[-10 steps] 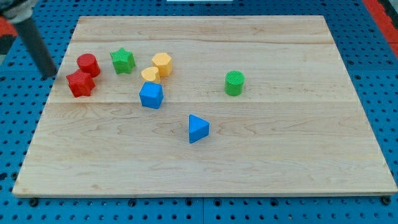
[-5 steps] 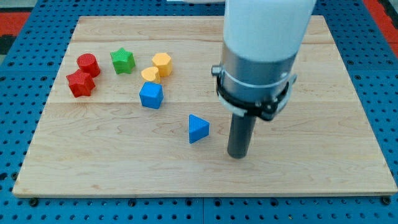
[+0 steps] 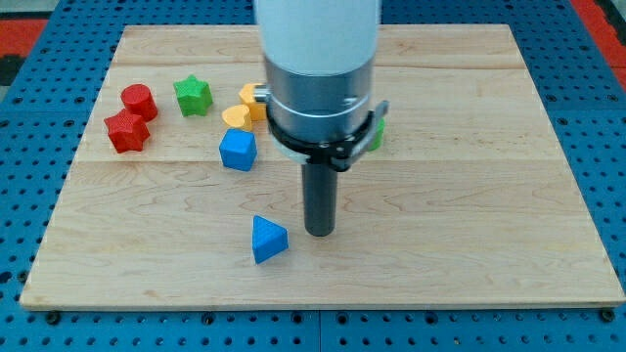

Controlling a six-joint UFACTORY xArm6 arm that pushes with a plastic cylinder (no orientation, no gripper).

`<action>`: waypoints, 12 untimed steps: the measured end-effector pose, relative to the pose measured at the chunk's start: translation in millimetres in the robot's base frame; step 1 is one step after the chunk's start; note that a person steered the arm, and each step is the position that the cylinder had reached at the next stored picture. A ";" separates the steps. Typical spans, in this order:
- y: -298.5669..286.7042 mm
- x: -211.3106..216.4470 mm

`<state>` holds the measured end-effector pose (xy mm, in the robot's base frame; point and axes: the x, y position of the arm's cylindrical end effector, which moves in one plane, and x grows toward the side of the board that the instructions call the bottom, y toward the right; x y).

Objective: Slide the triangle to the bottom of the blue cube

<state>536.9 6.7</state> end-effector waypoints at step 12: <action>-79.2 -45.1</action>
<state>491.8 -72.5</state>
